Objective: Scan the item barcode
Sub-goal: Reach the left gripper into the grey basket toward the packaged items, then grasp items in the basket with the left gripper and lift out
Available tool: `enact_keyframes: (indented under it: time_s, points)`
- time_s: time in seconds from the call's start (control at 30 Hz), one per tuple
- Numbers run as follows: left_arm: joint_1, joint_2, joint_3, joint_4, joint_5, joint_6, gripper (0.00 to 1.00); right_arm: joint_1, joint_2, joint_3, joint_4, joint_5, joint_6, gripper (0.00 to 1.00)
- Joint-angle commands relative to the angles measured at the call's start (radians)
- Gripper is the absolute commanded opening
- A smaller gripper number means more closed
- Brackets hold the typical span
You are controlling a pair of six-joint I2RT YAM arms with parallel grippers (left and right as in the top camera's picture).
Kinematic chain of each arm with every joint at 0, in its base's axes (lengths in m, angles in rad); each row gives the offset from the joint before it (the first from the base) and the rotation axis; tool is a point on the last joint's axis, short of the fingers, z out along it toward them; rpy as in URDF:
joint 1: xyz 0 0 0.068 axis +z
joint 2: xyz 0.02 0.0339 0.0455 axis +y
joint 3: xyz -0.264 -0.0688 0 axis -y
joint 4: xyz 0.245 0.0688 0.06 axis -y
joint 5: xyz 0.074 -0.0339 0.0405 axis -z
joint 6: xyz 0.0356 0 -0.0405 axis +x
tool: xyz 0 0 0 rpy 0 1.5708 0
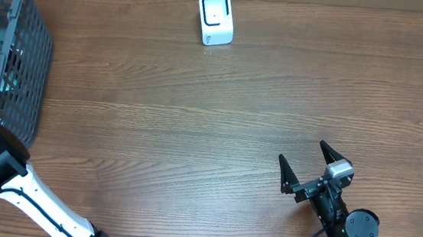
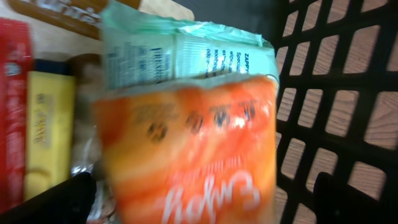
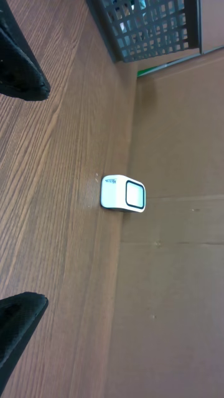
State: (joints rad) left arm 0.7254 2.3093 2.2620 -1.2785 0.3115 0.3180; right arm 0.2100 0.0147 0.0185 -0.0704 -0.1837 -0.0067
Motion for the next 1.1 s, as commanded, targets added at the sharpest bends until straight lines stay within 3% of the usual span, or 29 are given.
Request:
enact_keyframes:
  time_s: [0.0, 0.33, 0.43, 0.53, 0.63, 0.87, 1.07]
  points:
    - [-0.016, 0.043, -0.003, 0.003, 0.013, 0.019, 1.00, -0.005, -0.012, -0.011, 0.005, -0.001, 0.003, 1.00]
    - [-0.025, 0.119, -0.005, 0.004, -0.034, 0.018, 0.97, -0.005, -0.012, -0.011, 0.005, -0.001, 0.003, 1.00]
    - [-0.025, 0.122, -0.004, 0.003, -0.034, 0.003, 0.81, -0.005, -0.012, -0.011, 0.005, -0.001, 0.003, 1.00]
    - [-0.025, 0.117, -0.004, 0.000, -0.049, 0.002, 0.56, -0.005, -0.012, -0.011, 0.005, -0.001, 0.003, 1.00]
    - [-0.024, 0.114, -0.004, -0.008, -0.087, -0.009, 0.45, -0.005, -0.012, -0.011, 0.005, -0.001, 0.003, 1.00]
    - [-0.025, 0.081, 0.021, -0.027, -0.094, -0.050, 0.42, -0.005, -0.012, -0.011, 0.005, -0.001, 0.003, 1.00]
    - [-0.025, -0.066, 0.048, -0.004, -0.094, -0.111, 0.43, -0.005, -0.012, -0.011, 0.005, -0.001, 0.003, 1.00]
